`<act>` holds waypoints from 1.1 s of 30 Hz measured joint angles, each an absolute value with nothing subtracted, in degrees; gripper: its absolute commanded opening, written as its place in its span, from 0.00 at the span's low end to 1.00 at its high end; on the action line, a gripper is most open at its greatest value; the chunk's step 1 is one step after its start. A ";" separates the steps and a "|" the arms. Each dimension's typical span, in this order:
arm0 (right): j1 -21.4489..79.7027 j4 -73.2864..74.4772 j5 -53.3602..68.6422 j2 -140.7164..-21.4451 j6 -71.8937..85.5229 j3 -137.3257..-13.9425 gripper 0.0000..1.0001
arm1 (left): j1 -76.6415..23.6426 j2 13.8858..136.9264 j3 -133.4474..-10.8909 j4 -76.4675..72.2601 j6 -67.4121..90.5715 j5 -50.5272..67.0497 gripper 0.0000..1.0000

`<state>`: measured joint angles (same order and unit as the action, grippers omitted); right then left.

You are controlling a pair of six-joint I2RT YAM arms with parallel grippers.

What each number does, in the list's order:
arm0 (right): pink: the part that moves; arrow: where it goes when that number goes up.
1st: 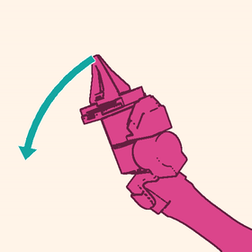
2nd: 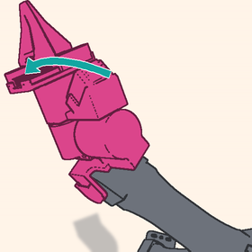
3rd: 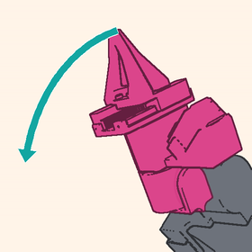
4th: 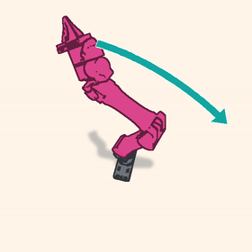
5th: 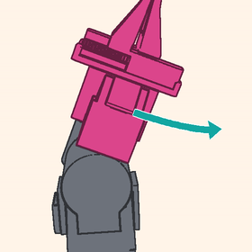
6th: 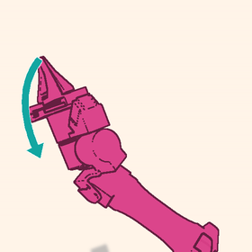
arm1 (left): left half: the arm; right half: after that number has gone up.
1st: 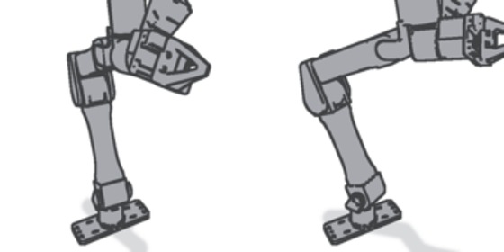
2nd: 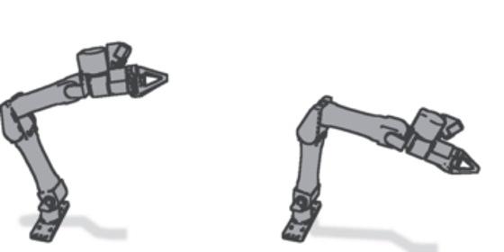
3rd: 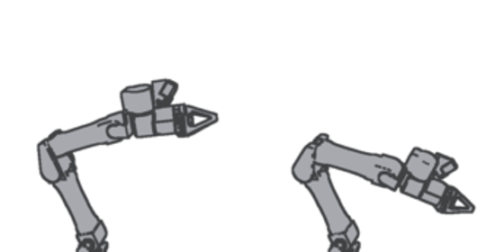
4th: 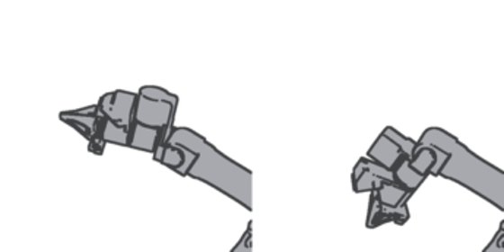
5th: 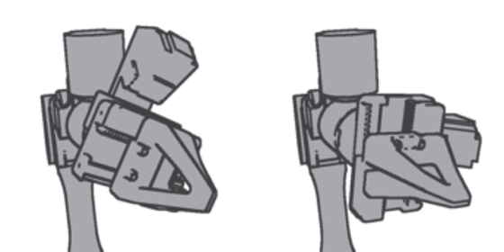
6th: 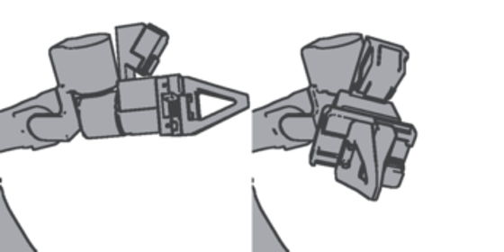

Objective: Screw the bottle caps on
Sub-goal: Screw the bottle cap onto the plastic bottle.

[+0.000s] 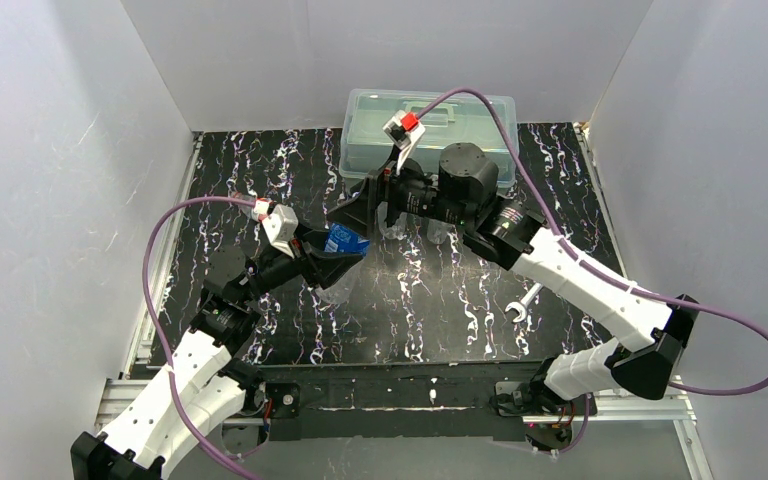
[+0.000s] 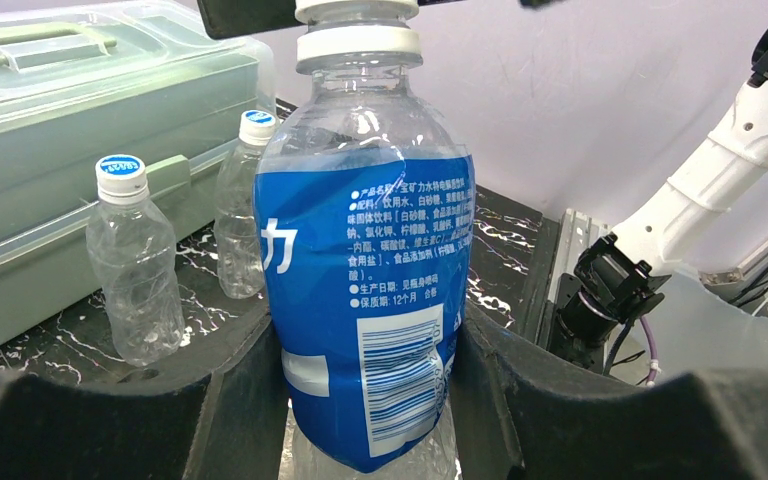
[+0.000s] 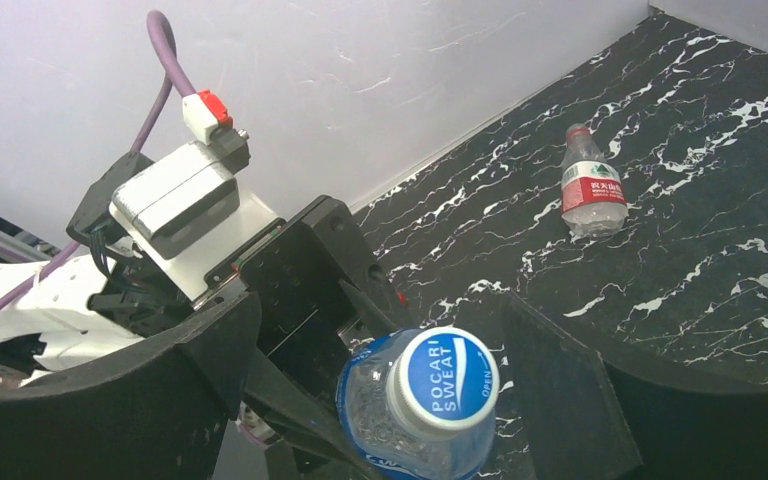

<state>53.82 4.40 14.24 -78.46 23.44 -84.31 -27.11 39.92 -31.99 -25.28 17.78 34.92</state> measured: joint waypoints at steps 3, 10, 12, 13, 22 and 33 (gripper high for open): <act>54.43 4.69 13.65 -78.46 22.81 -84.31 0.98 | -27.11 39.92 -31.99 -25.28 18.00 34.92 0.00; 55.35 5.02 12.67 -78.46 22.15 -84.31 0.98 | -27.11 39.92 -31.99 -25.28 18.26 34.89 0.00; 55.75 5.06 12.47 -78.46 22.11 -84.31 0.98 | -27.11 39.92 -31.99 -25.30 18.37 34.89 0.00; 55.96 5.08 12.34 -78.46 22.09 -84.31 0.98 | -27.11 39.92 -31.99 -25.30 18.46 34.89 0.00; 56.42 5.82 11.90 -78.48 22.09 -84.33 0.98 | -27.11 39.53 -31.86 -25.30 19.07 34.70 0.00; 56.75 5.96 10.28 -79.22 22.06 -84.33 0.98 | -27.11 39.55 -31.86 -25.30 19.11 34.74 0.00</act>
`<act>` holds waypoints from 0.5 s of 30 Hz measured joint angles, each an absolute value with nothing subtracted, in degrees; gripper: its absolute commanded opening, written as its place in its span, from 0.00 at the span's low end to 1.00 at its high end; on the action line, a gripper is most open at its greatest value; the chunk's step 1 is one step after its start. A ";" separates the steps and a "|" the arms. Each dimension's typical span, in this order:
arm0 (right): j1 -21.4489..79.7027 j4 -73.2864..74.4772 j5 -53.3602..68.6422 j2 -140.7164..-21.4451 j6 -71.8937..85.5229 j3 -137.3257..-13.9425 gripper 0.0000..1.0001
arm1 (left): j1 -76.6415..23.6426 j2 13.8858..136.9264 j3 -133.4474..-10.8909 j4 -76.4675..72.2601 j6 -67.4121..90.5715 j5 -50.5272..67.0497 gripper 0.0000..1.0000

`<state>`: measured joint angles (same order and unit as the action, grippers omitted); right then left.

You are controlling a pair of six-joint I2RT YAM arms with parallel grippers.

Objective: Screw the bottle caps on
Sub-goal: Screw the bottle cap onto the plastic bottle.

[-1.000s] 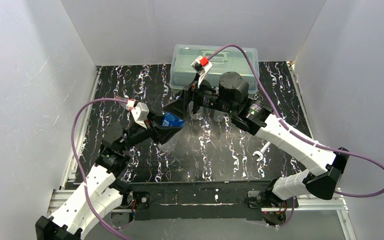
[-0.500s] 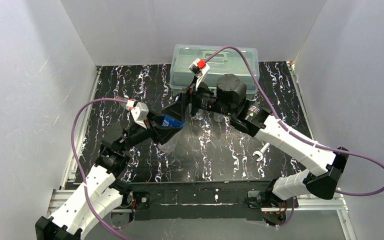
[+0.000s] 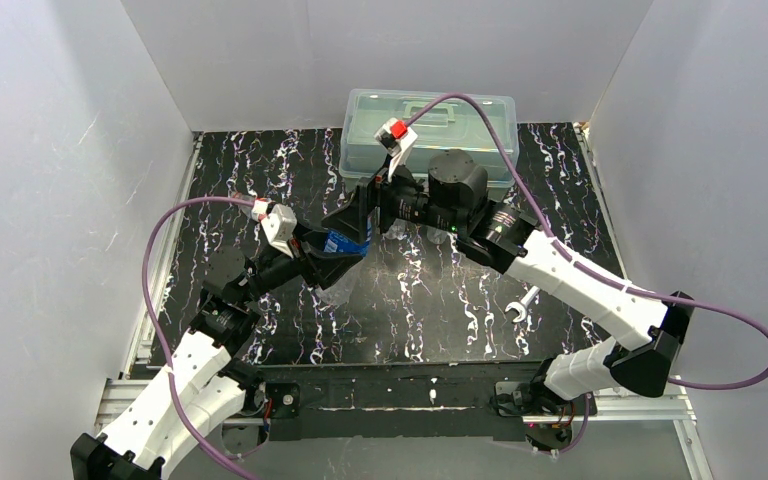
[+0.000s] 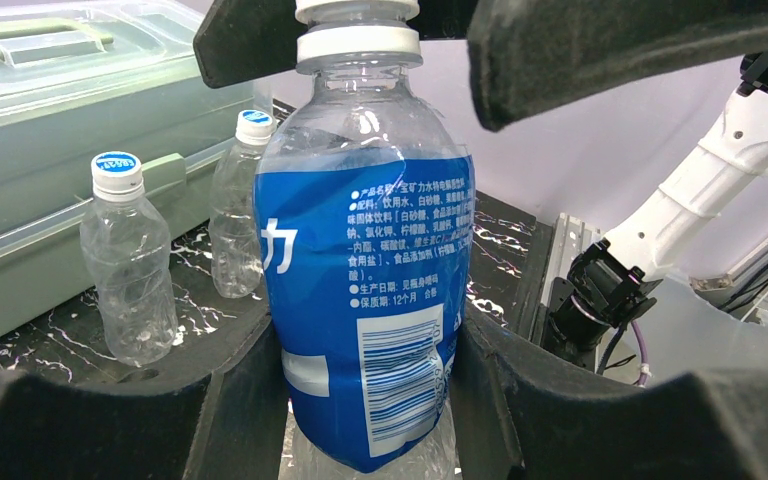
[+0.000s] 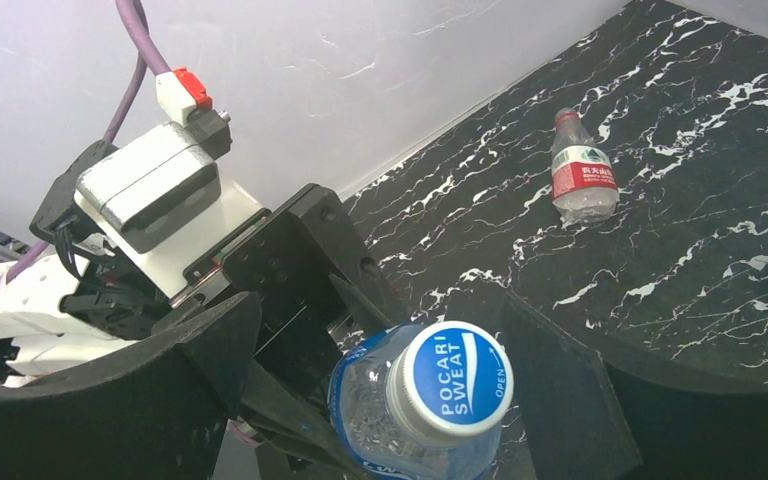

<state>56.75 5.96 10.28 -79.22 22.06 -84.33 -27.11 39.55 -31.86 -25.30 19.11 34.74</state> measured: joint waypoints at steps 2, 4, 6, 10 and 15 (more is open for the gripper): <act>56.75 5.91 9.85 -79.22 22.06 -84.33 0.98 | -27.11 39.55 -31.86 -25.32 19.14 34.76 0.00; 56.75 5.91 9.39 -79.22 22.06 -84.33 0.98 | -27.11 39.55 -31.86 -25.30 19.18 34.83 0.00; 56.75 5.91 9.08 -79.22 22.06 -84.33 0.98 | -27.11 39.55 -31.83 -25.30 19.31 34.98 0.00; 56.75 5.93 8.97 -79.37 22.04 -84.66 0.98 | -27.11 39.66 -31.77 -25.30 19.49 35.07 0.00; 56.77 5.89 8.97 -79.79 21.89 -85.08 0.98 | -27.11 40.23 -31.77 -25.30 19.73 35.16 0.00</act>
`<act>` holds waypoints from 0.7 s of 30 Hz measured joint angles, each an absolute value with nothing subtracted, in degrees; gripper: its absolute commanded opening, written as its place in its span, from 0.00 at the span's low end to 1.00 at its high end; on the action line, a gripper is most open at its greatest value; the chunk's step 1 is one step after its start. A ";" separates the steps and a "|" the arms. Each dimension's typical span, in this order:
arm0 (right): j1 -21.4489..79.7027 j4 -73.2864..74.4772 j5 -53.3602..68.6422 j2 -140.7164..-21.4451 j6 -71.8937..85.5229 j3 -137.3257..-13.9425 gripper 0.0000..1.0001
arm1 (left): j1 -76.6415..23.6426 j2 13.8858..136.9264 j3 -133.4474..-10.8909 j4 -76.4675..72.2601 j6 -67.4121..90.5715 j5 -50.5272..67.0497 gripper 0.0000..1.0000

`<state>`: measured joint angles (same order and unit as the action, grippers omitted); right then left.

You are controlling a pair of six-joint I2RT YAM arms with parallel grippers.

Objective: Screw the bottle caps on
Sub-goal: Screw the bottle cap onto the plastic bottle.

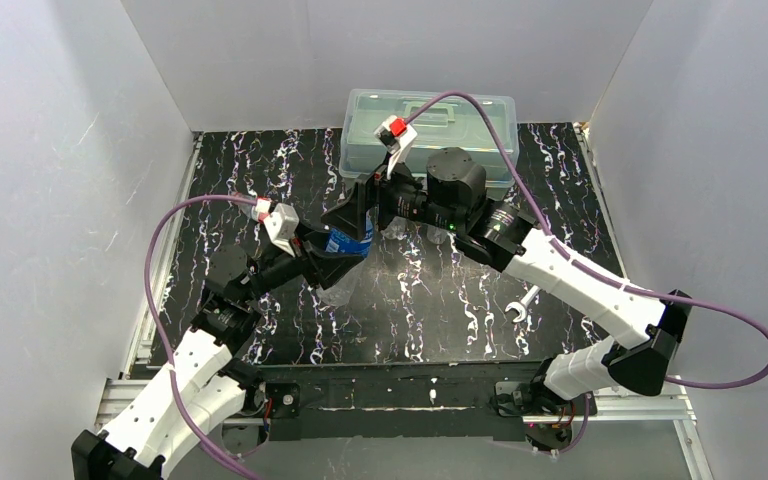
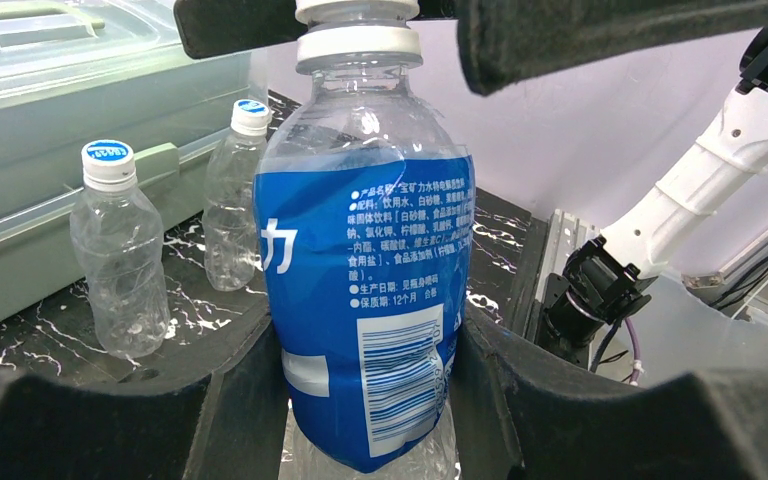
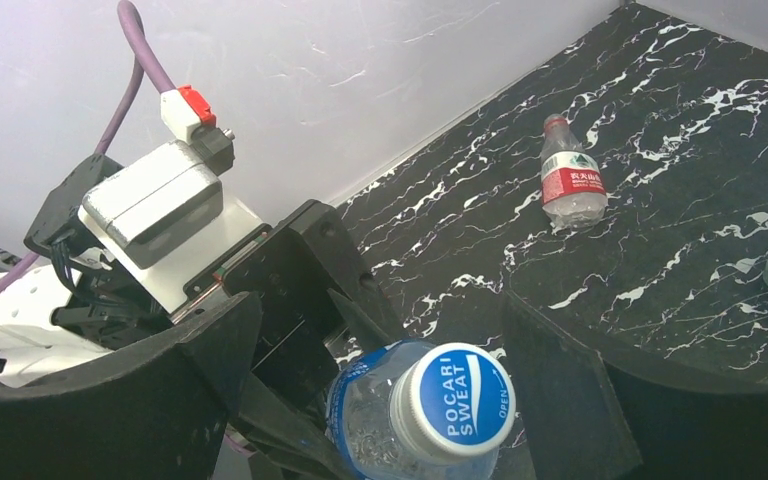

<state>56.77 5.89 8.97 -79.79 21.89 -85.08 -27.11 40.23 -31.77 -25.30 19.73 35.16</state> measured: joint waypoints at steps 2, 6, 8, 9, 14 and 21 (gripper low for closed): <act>56.77 5.89 9.02 -79.94 21.80 -85.08 0.98 | -27.11 40.45 -31.77 -25.30 19.81 35.16 0.00; 56.95 6.09 9.08 -80.09 21.50 -85.08 0.98 | -27.11 40.69 -31.77 -25.30 20.14 35.09 0.00; 57.19 6.22 9.10 -80.09 21.19 -85.08 0.98 | -27.11 40.88 -31.75 -25.32 20.38 34.85 0.00; 57.30 6.26 9.06 -80.09 20.99 -85.08 0.98 | -27.11 40.95 -31.75 -25.32 20.40 34.83 0.00; 57.45 6.98 7.86 -80.09 20.10 -85.08 0.98 | -27.14 42.35 -31.70 -26.26 21.50 34.59 0.00; 57.67 8.43 5.89 -80.09 18.85 -85.08 0.98 | -27.24 43.81 -31.70 -27.03 22.52 34.74 0.00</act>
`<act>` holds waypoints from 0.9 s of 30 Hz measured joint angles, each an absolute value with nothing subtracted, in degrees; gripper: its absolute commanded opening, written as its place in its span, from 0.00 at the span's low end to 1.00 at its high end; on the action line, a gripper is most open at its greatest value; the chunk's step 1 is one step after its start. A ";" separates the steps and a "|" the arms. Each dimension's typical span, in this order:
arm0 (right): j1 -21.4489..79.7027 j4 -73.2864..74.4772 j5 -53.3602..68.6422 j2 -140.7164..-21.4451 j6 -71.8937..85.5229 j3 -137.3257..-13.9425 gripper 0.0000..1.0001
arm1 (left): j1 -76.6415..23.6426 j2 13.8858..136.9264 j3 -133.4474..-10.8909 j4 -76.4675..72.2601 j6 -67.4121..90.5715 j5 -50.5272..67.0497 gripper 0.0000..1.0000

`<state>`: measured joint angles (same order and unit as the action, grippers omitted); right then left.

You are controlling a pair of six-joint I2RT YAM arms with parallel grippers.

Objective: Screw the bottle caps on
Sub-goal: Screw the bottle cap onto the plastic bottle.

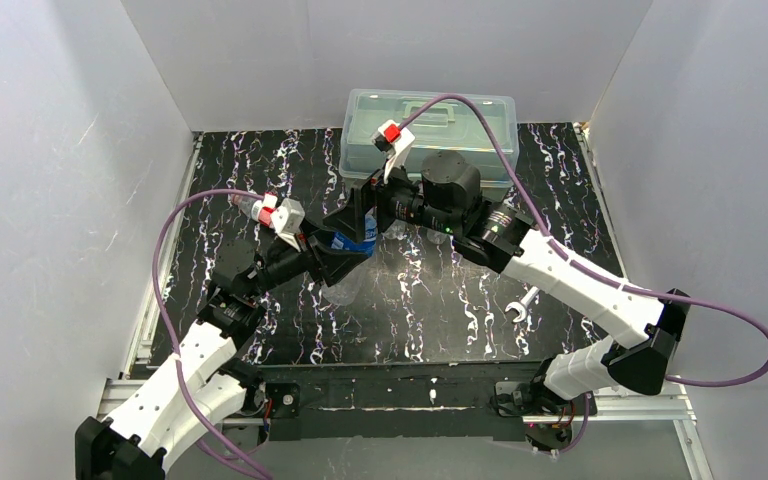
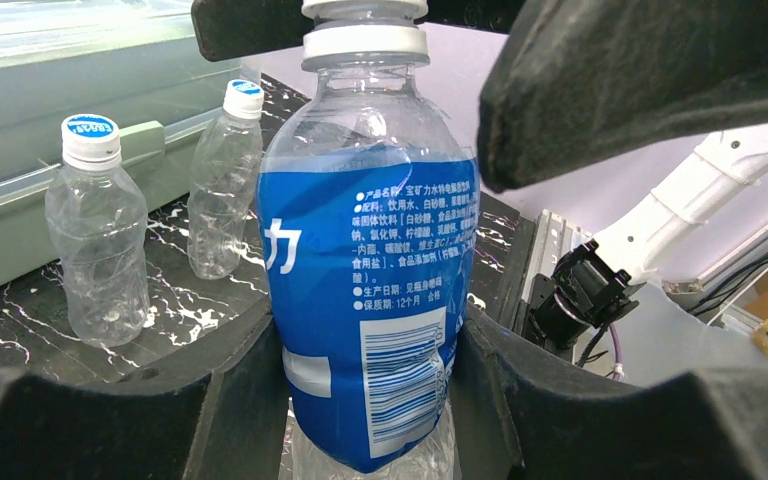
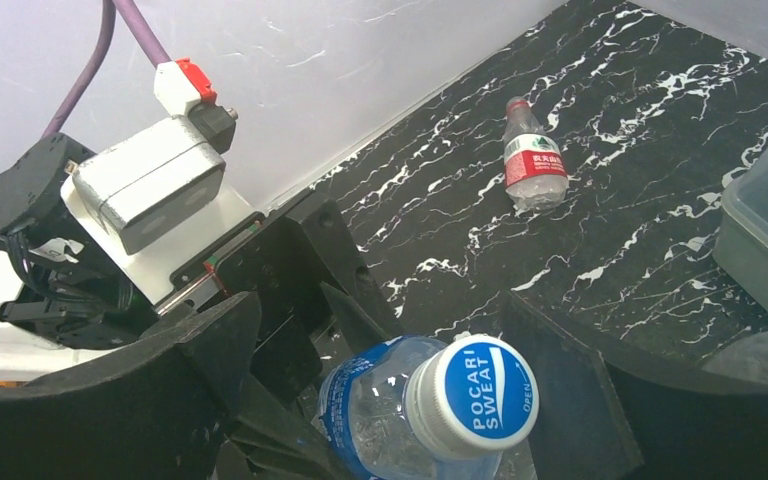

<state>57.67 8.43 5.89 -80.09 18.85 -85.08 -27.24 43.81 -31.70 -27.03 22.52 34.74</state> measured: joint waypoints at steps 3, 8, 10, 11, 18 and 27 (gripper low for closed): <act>57.80 8.91 5.19 -80.07 18.55 -85.08 0.98 | -27.24 43.99 -31.70 -27.00 22.72 34.68 0.00; 57.89 10.07 4.38 -79.70 18.02 -85.08 0.98 | -27.24 44.31 -31.70 -26.98 22.76 34.48 0.00; 57.91 10.57 4.16 -79.37 17.98 -85.06 0.98 | -27.24 44.47 -31.73 -27.03 22.76 34.50 0.00; 57.91 10.61 4.03 -79.18 17.98 -84.99 0.98 | -27.24 44.53 -31.73 -27.03 22.76 34.52 0.00; 58.06 12.27 3.11 -77.43 18.00 -84.86 0.98 | -27.22 44.31 -31.79 -26.96 22.46 34.61 0.00; 55.42 23.86 -1.32 -75.75 19.27 -98.91 0.98 | -26.72 41.34 -31.79 -24.77 20.14 36.53 0.00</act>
<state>55.42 23.86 -1.32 -75.75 19.27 -98.91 -26.72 41.34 -31.79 -24.77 20.14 36.53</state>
